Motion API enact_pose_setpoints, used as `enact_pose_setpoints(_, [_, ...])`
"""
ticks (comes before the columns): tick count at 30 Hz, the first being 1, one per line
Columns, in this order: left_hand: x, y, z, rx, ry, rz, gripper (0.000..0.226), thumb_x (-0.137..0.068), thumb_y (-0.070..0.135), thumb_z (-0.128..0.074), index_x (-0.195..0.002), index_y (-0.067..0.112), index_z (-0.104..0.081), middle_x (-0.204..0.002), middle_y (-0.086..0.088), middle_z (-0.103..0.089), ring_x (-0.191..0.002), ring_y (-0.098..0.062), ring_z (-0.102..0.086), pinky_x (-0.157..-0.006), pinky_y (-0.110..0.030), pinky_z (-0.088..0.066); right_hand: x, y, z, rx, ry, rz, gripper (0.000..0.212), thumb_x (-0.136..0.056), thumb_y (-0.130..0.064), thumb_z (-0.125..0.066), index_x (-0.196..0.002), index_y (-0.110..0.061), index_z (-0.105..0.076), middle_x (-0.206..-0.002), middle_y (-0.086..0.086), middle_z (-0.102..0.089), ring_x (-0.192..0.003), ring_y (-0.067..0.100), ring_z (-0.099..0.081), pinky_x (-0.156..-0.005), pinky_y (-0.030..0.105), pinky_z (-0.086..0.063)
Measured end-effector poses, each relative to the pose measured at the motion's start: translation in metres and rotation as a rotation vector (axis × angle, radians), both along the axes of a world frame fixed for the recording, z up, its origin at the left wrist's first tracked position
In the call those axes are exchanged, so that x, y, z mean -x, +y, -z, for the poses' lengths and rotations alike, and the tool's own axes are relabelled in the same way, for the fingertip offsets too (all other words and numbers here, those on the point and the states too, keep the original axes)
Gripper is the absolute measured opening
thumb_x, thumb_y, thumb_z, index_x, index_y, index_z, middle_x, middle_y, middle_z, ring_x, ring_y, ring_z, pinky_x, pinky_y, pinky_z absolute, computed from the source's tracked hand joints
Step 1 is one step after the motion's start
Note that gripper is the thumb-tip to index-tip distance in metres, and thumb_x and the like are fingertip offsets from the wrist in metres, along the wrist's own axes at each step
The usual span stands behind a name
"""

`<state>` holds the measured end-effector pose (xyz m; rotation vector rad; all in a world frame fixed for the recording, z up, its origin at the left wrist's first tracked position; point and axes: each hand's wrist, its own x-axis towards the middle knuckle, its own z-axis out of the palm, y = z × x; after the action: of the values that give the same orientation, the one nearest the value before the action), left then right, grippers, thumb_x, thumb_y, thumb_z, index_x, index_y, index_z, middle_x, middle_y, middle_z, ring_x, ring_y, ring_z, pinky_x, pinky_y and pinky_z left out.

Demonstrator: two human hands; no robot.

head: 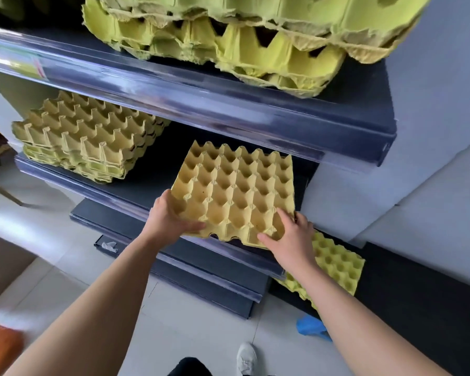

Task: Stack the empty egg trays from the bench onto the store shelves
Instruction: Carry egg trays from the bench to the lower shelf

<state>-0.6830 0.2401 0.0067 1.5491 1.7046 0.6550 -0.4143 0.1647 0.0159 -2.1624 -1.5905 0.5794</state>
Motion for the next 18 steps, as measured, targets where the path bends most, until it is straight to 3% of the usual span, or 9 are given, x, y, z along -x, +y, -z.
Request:
enact_pose_setpoints(5, [0.028, 0.058, 0.040, 0.059, 0.108, 0.122, 0.090, -0.025, 0.077, -0.083, -0.096, 0.029, -0.059, -0.091, -0.001, -0.067, -0.082, -0.016, -0.067, -0.067, -0.038, -0.058, 0.026, 0.017, 0.010, 0.035, 0.005, 0.073, 0.075, -0.081, -0.052, -0.063, -0.145, -0.031, -0.031, -0.151, 0.013, -0.019, -0.138, 0.029, -0.012, -0.103, 0.038, -0.034])
enact_pose_setpoints(8, [0.035, 0.084, 0.052, 0.057, 0.127, 0.188, 0.098, -0.026, 0.078, -0.082, -0.109, 0.033, -0.054, -0.100, 0.003, -0.065, -0.091, -0.014, -0.065, -0.074, -0.037, -0.057, 0.041, 0.026, 0.013, 0.063, 0.035, 0.136, 0.075, -0.081, -0.049, -0.065, -0.145, -0.030, -0.031, -0.151, 0.015, -0.019, -0.138, 0.031, -0.013, -0.106, 0.038, -0.031])
enact_pose_setpoints(13, [0.033, 0.086, 0.029, 0.093, 0.141, 0.232, 0.119, -0.028, 0.071, -0.083, -0.128, 0.024, -0.039, -0.118, -0.001, -0.052, -0.109, -0.024, -0.051, -0.093, -0.047, -0.048, 0.059, 0.035, 0.017, 0.097, 0.078, 0.209, 0.075, -0.080, -0.043, -0.067, -0.144, -0.028, -0.033, -0.150, 0.016, -0.021, -0.137, 0.031, -0.017, -0.103, 0.036, -0.032])
enact_pose_setpoints(18, [0.032, 0.083, 0.028, 0.117, 0.171, 0.249, 0.115, -0.050, 0.049, -0.091, -0.138, 0.014, -0.027, -0.130, -0.011, -0.040, -0.119, -0.033, -0.042, -0.103, -0.049, -0.039, 0.070, 0.038, 0.020, 0.133, 0.037, 0.249, 0.073, -0.084, -0.040, -0.064, -0.147, -0.025, -0.029, -0.152, 0.017, -0.016, -0.138, 0.033, -0.014, -0.105, 0.038, -0.032])
